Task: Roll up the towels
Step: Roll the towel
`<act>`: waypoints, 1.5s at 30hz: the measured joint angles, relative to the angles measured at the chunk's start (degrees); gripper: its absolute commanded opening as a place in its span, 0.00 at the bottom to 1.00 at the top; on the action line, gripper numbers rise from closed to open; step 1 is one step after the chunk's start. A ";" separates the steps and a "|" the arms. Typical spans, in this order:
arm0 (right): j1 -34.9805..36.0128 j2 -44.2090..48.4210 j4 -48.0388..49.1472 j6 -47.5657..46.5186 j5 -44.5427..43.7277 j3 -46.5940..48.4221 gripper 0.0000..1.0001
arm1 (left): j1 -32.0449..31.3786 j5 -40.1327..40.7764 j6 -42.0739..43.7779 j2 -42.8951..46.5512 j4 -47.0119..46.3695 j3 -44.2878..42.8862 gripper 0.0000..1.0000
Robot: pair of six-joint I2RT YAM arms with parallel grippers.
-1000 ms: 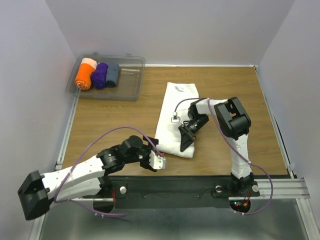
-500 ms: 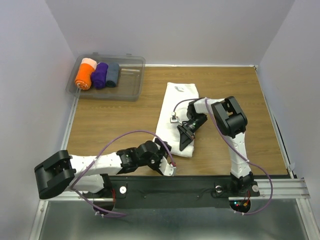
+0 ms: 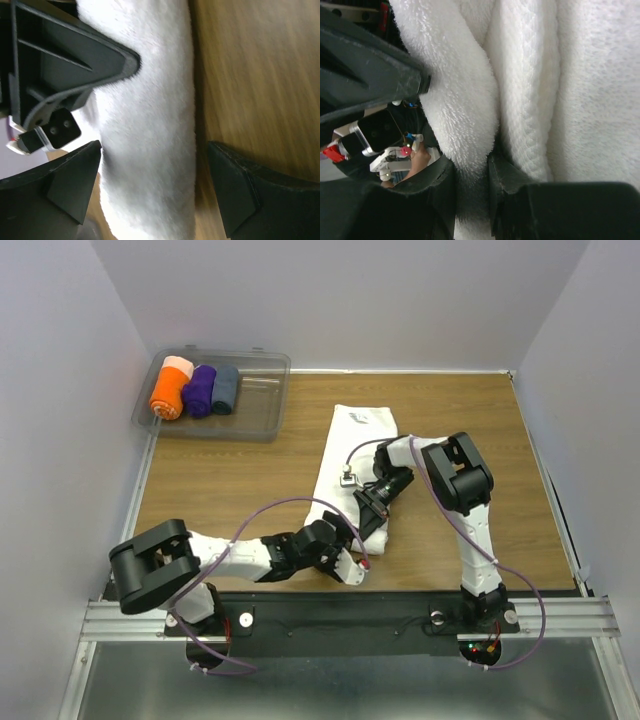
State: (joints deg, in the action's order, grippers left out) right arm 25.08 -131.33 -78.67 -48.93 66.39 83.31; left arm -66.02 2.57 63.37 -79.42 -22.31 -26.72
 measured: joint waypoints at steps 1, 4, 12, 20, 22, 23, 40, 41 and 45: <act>0.00 -0.09 0.00 0.13 0.00 0.02 0.25 | 0.00 0.48 0.11 -1.31 -1.18 -0.52 0.95; 0.00 -0.11 -0.02 0.50 -0.17 0.15 0.26 | -0.02 1.49 0.22 -5.05 -4.15 -2.36 0.69; -0.46 0.09 0.11 3.78 -3.63 4.46 0.56 | 0.39 -2.08 -3.39 -7.34 7.43 -8.81 0.40; -8.07 5.79 7.06 10.73 -9.62 17.94 1.00 | 0.94 -9.64 -8.96 -9.84 20.33 -17.55 0.40; -10.32 8.94 8.72 12.50 -10.73 20.57 1.00 | 1.60 -12.02 -10.10 -10.84 23.58 -20.06 0.41; -11.87 11.21 9.60 13.35 -11.21 22.03 1.00 | 2.14 -13.64 -10.75 -11.82 25.90 -21.94 0.43; -18.53 50.90 12.61 10.45 -20.63 3.74 1.00 | 18.32 -44.68 -18.53 -34.45 57.79 -53.05 0.45; -18.53 52.22 12.72 10.05 -21.09 2.69 1.00 | 19.34 -46.97 -18.64 -36.72 60.52 -55.65 0.45; -18.53 59.76 13.00 8.13 -22.62 -6.03 1.00 | 22.38 -55.43 -19.12 -45.77 71.04 -65.81 0.45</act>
State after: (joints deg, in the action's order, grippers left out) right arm 6.55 -71.57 -65.67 -40.80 43.77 77.28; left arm -43.64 -52.86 44.25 -125.19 48.73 -92.53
